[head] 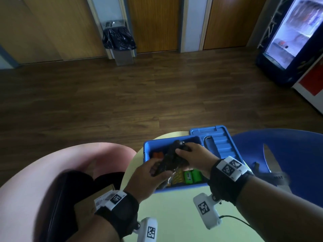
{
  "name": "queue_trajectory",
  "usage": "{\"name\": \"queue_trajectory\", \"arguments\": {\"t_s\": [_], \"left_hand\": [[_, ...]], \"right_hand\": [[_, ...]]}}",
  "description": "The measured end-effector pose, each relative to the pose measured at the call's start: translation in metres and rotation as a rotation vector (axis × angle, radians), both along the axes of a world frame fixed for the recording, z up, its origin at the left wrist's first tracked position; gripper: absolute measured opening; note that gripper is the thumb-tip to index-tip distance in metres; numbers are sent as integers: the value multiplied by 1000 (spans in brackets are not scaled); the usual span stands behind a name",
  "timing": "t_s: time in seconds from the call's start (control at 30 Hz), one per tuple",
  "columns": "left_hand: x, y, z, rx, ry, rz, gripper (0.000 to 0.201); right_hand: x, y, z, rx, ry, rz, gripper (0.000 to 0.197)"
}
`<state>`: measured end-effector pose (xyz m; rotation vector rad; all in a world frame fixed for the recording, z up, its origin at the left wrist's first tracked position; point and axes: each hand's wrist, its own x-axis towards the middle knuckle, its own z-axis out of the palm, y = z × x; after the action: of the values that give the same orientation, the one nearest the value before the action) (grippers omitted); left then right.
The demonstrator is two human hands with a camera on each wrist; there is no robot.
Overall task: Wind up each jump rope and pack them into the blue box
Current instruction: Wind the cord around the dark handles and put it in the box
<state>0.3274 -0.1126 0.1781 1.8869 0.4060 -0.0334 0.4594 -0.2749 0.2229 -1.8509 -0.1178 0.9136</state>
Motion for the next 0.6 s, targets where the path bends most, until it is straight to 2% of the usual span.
{"name": "queue_trajectory", "arguments": {"t_s": [0.07, 0.1, 0.13, 0.2, 0.3, 0.37, 0.5, 0.6], "left_hand": [[-13, 12, -17, 274, -17, 93, 38], [-20, 17, -25, 409, -8, 79, 44], [-28, 20, -35, 514, -1, 42, 47], [-42, 23, -48, 622, 28, -42, 46], [-57, 22, -57, 641, 34, -49, 45], [-61, 20, -59, 621, 47, -17, 52], [-60, 19, -58, 595, 123, -53, 50], [-61, 19, -59, 585, 142, -55, 46]], "right_hand": [[16, -2, -14, -7, -17, -121, 24], [24, -1, -22, -58, -84, -125, 23], [31, 0, -30, -139, -176, -70, 24], [41, 6, -40, -362, -341, 150, 34], [45, 24, -51, -535, -407, 399, 56], [44, 37, -60, -557, -395, 489, 56], [40, 52, -84, -546, -392, 588, 48], [36, 54, -97, -599, -366, 592, 59]]}}
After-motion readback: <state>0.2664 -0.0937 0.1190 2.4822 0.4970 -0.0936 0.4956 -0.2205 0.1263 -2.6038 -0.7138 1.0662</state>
